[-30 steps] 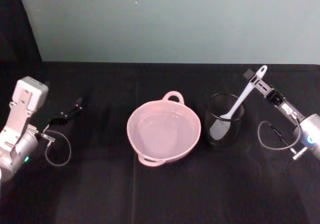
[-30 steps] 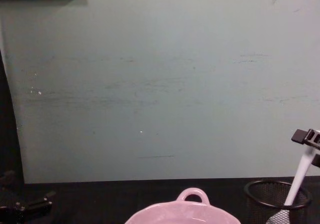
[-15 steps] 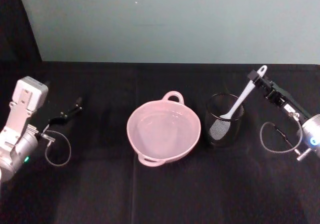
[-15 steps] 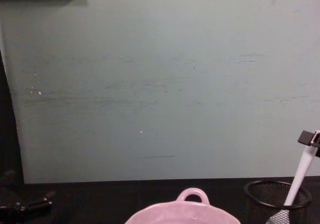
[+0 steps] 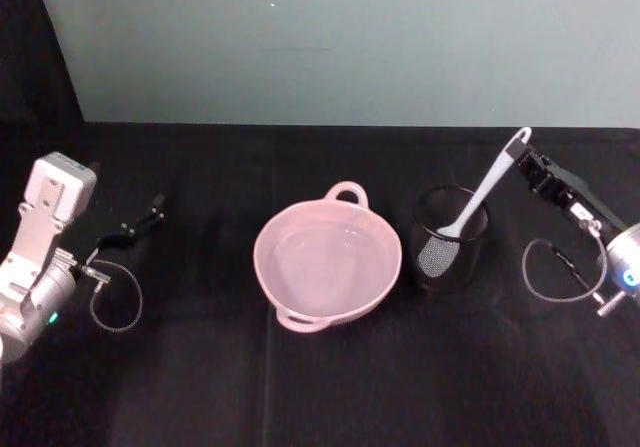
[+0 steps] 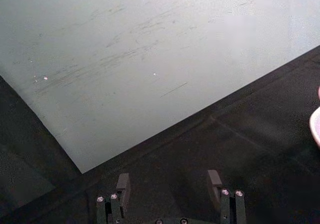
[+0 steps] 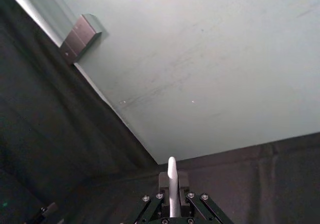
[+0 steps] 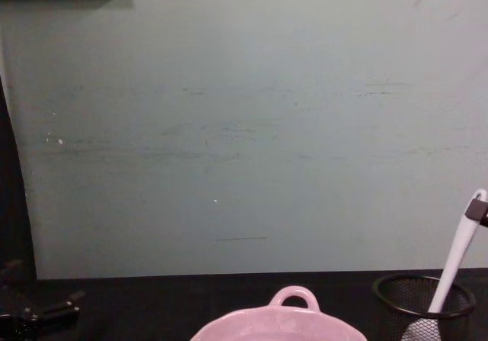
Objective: Use the one hand to pick up the spoon and stir the clear water in the bowl.
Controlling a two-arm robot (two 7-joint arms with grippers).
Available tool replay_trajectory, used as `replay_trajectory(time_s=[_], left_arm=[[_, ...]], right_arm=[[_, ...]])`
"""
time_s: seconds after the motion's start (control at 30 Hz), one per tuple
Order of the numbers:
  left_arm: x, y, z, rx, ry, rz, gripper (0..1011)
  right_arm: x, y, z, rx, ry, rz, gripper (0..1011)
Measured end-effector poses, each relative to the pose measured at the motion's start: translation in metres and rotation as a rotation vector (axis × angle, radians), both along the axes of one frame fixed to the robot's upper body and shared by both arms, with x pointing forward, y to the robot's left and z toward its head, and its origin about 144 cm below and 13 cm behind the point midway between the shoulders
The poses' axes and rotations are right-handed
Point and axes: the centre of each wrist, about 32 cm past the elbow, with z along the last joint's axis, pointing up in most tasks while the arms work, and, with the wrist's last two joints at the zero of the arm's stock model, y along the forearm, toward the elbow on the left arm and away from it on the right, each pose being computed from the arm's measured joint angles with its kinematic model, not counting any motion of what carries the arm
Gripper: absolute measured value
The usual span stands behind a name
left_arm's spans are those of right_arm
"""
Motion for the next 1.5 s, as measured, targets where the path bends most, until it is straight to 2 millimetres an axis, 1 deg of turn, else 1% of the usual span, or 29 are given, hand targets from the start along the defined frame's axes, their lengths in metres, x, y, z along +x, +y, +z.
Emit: replay_trajectory(time_s=[0.03, 0.17, 0.27, 0.37, 0.47, 0.6, 0.7, 0.8, 0.9, 0.93, 1.03, 1.13, 1.5], left_arm=[[0.000, 0.000, 0.000, 0.000, 0.000, 0.000, 1011], [0.000, 0.000, 0.000, 0.000, 0.000, 0.000, 1011], [0.000, 0.000, 0.000, 0.000, 0.000, 0.000, 1011], [0.000, 0.000, 0.000, 0.000, 0.000, 0.000, 1011], [0.000, 0.000, 0.000, 0.000, 0.000, 0.000, 1011], [0.000, 0.000, 0.000, 0.000, 0.000, 0.000, 1011], [0.000, 0.000, 0.000, 0.000, 0.000, 0.000, 1011], [0.000, 0.000, 0.000, 0.000, 0.000, 0.000, 1011], [0.000, 0.000, 0.000, 0.000, 0.000, 0.000, 1011], [0.000, 0.000, 0.000, 0.000, 0.000, 0.000, 1011], [0.000, 0.000, 0.000, 0.000, 0.000, 0.000, 1011], [0.000, 0.000, 0.000, 0.000, 0.000, 0.000, 1011], [0.000, 0.000, 0.000, 0.000, 0.000, 0.000, 1011]], right_arm=[[0.000, 0.000, 0.001, -0.003, -0.004, 0.001, 109], [-0.001, 0.000, 0.009, -0.042, -0.039, 0.006, 109], [-0.003, 0.001, 0.019, -0.106, -0.078, 0.008, 109], [-0.003, 0.001, 0.034, -0.176, -0.121, 0.014, 109], [-0.003, 0.001, 0.054, -0.253, -0.179, 0.023, 109], [-0.001, 0.004, 0.074, -0.312, -0.222, 0.042, 109], [0.001, 0.008, 0.097, -0.368, -0.256, 0.066, 109], [0.001, 0.010, 0.109, -0.395, -0.271, 0.079, 109], [0.001, 0.015, 0.126, -0.433, -0.286, 0.104, 109], [0.001, 0.015, 0.126, -0.433, -0.286, 0.104, 109], [0.000, 0.019, 0.137, -0.460, -0.295, 0.124, 109], [-0.001, 0.021, 0.141, -0.466, -0.298, 0.132, 109], [-0.001, 0.021, 0.140, -0.466, -0.296, 0.130, 109]])
